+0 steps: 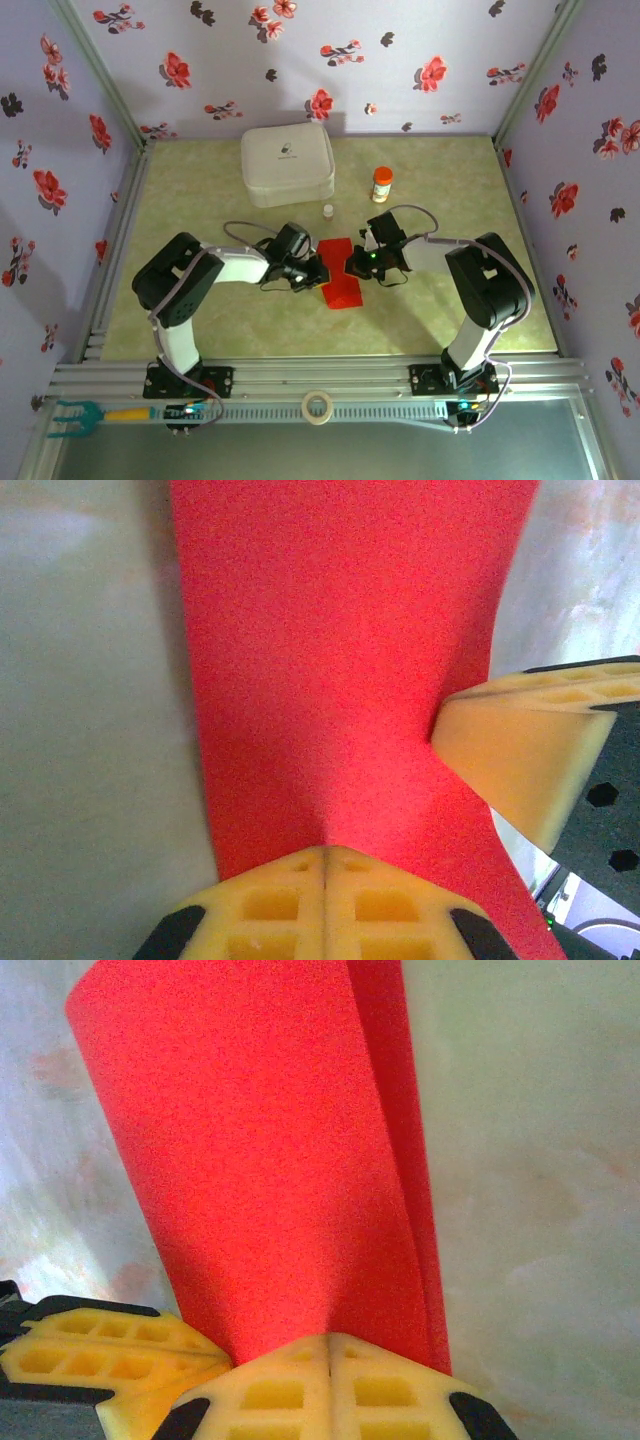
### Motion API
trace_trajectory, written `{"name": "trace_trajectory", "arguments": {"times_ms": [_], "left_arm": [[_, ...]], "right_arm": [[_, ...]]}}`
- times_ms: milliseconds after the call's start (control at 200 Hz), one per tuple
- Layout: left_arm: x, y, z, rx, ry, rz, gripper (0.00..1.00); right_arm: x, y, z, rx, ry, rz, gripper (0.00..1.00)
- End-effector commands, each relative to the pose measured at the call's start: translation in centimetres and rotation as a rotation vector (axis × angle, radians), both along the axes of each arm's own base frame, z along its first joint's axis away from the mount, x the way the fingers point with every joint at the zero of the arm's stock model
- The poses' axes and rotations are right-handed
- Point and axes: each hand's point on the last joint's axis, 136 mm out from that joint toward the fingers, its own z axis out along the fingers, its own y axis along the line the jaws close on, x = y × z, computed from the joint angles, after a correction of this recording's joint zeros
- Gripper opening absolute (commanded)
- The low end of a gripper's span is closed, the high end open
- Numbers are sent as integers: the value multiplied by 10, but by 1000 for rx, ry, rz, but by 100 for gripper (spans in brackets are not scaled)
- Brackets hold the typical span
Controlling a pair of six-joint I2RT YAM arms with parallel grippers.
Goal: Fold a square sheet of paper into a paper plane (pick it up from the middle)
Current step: First fold the square sheet of paper in half at the center of the table.
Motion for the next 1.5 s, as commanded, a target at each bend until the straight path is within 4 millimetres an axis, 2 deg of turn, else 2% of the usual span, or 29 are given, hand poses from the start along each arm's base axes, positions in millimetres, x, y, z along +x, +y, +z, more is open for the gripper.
{"name": "trace_trajectory", "arguments": {"times_ms": [0, 100, 390, 525, 705, 945, 1105, 1255, 1495], "left_arm": [[-23, 25, -41, 125, 68, -7, 3], [-23, 28, -39, 135, 56, -10, 3], [-6, 4, 22, 22, -39, -7, 5], [-8, -10, 32, -40, -38, -17, 6], [-17, -16, 17, -66, 7, -24, 6], [-37, 12, -27, 62, 65, -34, 6], [-46, 29, -38, 131, 64, -49, 6], [-44, 26, -20, 109, 25, -57, 7], [-28, -1, 31, -33, -49, -41, 10]], "right_arm": [[-37, -41, -47, -201, 153, -37, 0], [-37, -41, -47, -204, 151, -36, 0], [-36, -42, -46, -205, 151, -38, 0], [-36, -42, -46, -205, 151, -38, 0], [-37, -42, -47, -204, 154, -36, 0], [-37, -42, -47, -206, 155, -35, 0], [-37, -43, -47, -211, 155, -39, 0], [-37, -43, -47, -210, 153, -43, 0], [-37, -44, -47, -213, 154, -44, 0]]}}
